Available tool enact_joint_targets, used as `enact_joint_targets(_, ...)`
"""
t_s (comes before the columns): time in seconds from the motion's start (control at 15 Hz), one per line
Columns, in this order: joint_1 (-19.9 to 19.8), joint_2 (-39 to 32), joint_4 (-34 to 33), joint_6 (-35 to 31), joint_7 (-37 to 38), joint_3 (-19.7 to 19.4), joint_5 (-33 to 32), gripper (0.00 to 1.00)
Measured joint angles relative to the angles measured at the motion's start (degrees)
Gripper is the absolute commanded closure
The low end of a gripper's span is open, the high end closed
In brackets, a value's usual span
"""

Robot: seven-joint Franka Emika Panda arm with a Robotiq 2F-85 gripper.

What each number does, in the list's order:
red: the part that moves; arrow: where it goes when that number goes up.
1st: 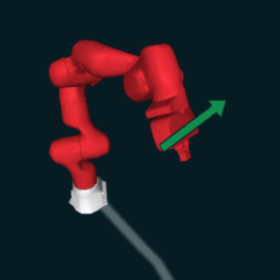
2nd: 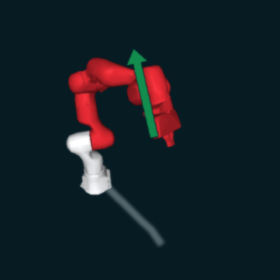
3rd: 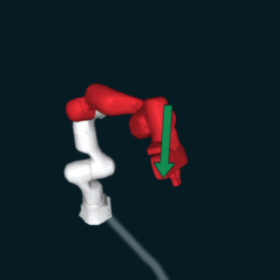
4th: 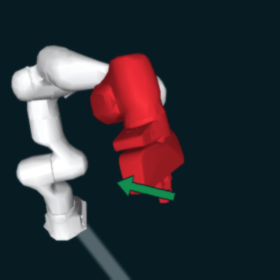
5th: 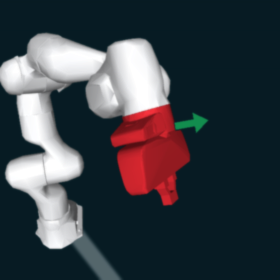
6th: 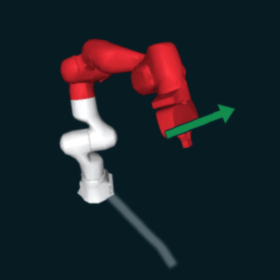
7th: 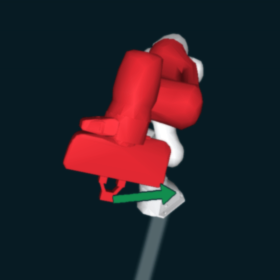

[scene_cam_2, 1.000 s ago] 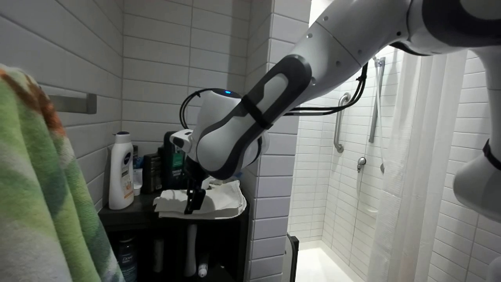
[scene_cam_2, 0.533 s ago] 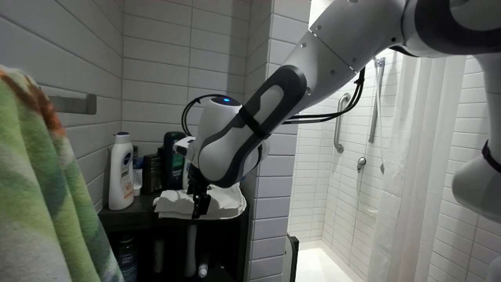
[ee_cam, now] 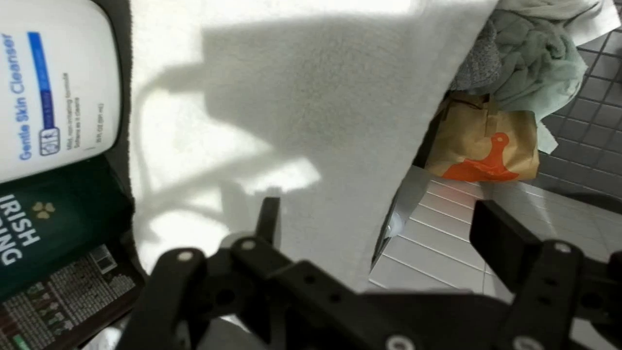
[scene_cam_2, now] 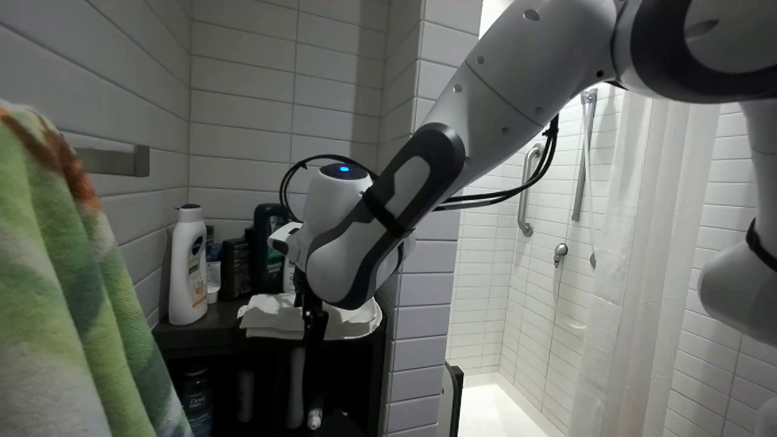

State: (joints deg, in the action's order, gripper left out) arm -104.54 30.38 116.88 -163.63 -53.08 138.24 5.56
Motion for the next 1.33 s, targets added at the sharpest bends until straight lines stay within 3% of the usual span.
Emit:
enact_joint_targets(0.4,4.8,3.8,-0.6,-2.2,6.3,-4.9,-3.6,0.00)
enact_joint_targets(1.33,8.8,10.2,-1.0,-2.3,18.1,-10.3,-10.3,0.00)
